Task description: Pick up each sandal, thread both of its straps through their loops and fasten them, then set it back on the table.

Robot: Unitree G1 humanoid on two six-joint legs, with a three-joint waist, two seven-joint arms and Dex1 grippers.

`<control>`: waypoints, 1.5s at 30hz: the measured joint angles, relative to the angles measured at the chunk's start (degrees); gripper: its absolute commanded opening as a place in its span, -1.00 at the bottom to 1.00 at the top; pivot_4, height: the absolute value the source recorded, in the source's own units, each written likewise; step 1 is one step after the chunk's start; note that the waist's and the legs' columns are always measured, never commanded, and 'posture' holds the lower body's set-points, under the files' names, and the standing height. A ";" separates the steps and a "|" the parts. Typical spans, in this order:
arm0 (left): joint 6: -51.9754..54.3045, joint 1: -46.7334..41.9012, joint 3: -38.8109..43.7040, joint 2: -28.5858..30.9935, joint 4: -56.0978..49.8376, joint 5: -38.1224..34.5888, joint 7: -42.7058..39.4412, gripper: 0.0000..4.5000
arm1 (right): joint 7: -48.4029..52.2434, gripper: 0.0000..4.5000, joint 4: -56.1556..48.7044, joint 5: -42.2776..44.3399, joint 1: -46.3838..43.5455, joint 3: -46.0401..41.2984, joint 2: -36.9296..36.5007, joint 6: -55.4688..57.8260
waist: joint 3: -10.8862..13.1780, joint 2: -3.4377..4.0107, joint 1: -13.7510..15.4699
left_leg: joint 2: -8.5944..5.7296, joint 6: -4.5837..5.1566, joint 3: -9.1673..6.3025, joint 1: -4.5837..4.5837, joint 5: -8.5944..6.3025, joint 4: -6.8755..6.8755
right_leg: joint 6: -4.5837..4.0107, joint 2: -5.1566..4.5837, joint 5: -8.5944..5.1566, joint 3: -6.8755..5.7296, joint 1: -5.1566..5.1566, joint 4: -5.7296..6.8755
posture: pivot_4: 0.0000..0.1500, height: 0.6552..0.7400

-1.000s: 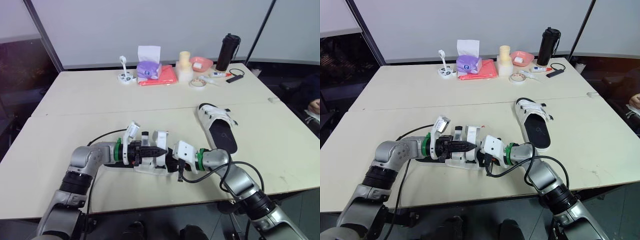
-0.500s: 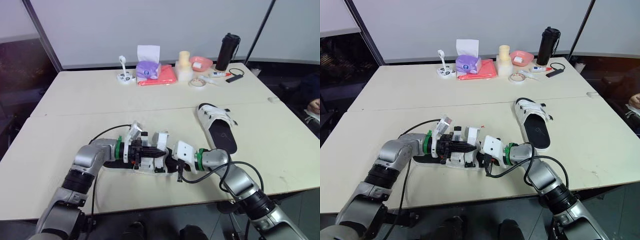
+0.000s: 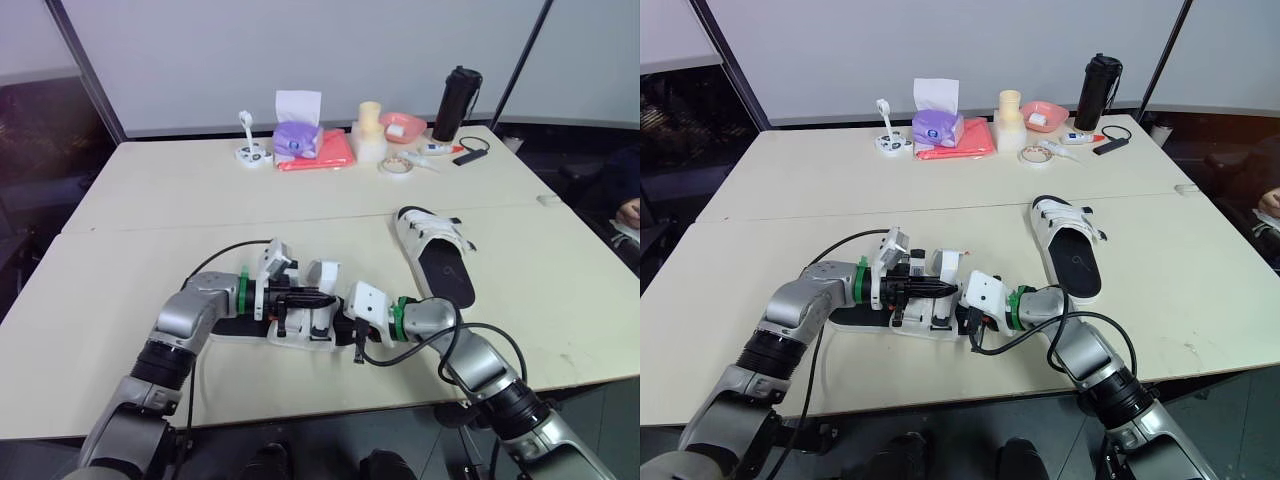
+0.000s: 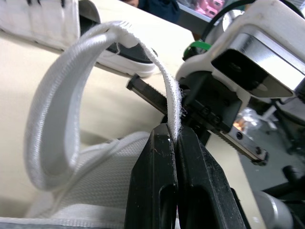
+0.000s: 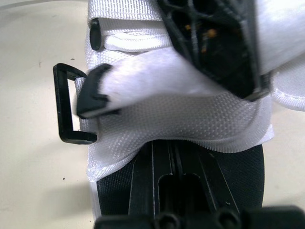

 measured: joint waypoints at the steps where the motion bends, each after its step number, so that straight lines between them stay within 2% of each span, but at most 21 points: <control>1: -0.39 0.47 0.00 0.19 -1.03 0.25 0.30 -0.99 | -0.05 -1.00 0.00 0.00 0.02 0.08 0.02 0.00 | 0.00 0.00 -0.05 | 0.00 0.00 0.00 0.00 0.00 0.00 | 0.00 0.00 0.00 0.00 0.00 0.00 | 1.00 0.87; 10: 0.65 2.07 0.05 2.20 -7.59 -0.18 0.52 -0.99 | -0.20 -1.00 0.00 -0.19 -0.09 0.40 0.02 -0.01 | 0.01 0.00 -0.10 | 0.01 0.01 0.00 0.00 0.01 -0.03 | 0.00 0.02 0.00 0.00 -0.01 0.00 | 1.00 0.87; 16: 6.97 2.13 0.83 0.88 -10.78 -2.78 4.47 -0.99 | -0.22 -1.00 0.00 -0.52 -0.23 0.53 0.02 -0.06 | 0.01 -0.01 -0.09 | 0.01 0.05 0.00 0.00 0.03 -0.03 | 0.01 0.02 0.00 0.00 0.00 0.00 | 1.00 0.87; 25: 12.63 2.12 0.44 2.40 -14.84 -2.99 6.77 -0.99 | -0.22 -1.00 0.00 -0.89 -0.26 0.64 0.02 -0.15 | 0.01 -0.01 -0.07 | 0.01 0.06 0.00 0.00 0.04 -0.03 | 0.01 0.04 0.00 0.00 0.00 0.00 | 1.00 0.87; 34: 23.04 2.25 4.04 2.54 -16.85 -11.21 9.46 -0.99 | -0.30 -1.00 0.07 -1.15 -0.36 0.75 0.01 -0.71 | 0.01 -0.01 -0.09 | 0.02 0.06 -0.01 0.00 0.04 -0.03 | 0.01 0.04 0.00 0.00 -0.01 0.00 | 1.00 0.87; 45: 23.14 4.32 4.49 2.37 -17.78 -12.50 11.66 -0.99 | -0.32 -1.00 0.11 -1.57 -0.40 0.90 0.01 -0.99 | 0.01 -0.01 -0.08 | 0.02 0.04 0.00 0.00 0.03 -0.04 | -0.01 0.04 0.00 0.00 -0.01 0.00 | 1.00 0.87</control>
